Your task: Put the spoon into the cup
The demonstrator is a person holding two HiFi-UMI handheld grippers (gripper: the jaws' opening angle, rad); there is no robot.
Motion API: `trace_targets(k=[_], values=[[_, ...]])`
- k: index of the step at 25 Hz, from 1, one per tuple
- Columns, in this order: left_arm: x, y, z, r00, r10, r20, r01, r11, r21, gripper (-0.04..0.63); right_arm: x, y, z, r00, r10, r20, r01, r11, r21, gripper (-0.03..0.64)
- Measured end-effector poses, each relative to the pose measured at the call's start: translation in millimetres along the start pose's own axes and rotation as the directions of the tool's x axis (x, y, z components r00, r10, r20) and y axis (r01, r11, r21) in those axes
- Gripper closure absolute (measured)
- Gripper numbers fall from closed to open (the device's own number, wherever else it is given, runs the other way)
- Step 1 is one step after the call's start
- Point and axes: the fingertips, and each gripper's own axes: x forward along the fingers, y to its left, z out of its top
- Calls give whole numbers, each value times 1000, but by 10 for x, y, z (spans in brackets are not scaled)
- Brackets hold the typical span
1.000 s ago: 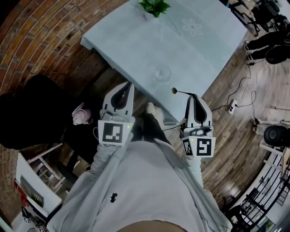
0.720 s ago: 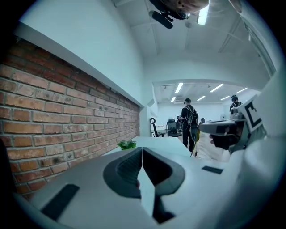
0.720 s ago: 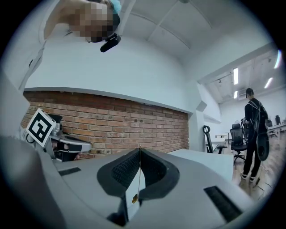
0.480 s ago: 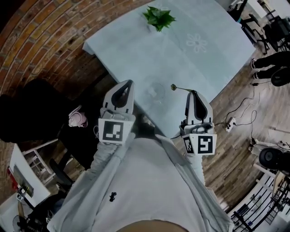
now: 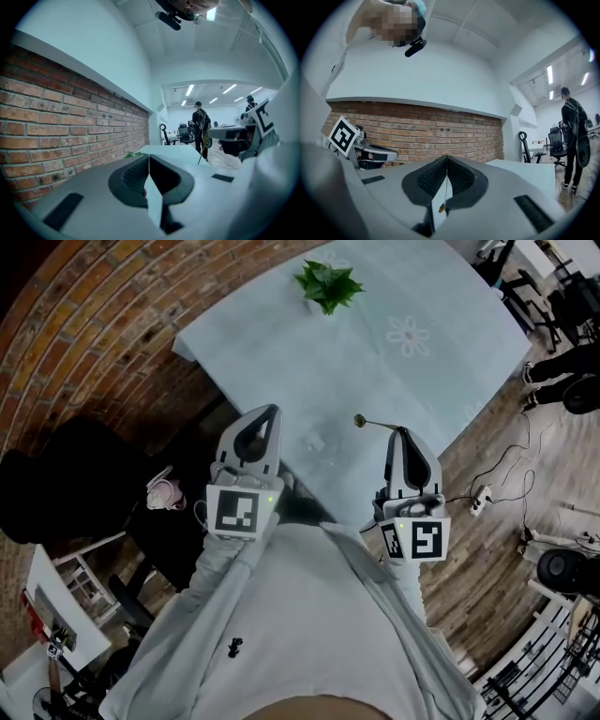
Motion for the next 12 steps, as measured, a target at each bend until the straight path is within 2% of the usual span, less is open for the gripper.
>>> trace_targets(k=[8,12], values=[[66,69,35,999,-38,10,38,999,-26,575,53,39,24,999,-41,-3,41,999,-12,597],[79,79,-16,998,-59,9,59,998,-1,575,68,47,41,999,-43,-6,43,999,-16,597]])
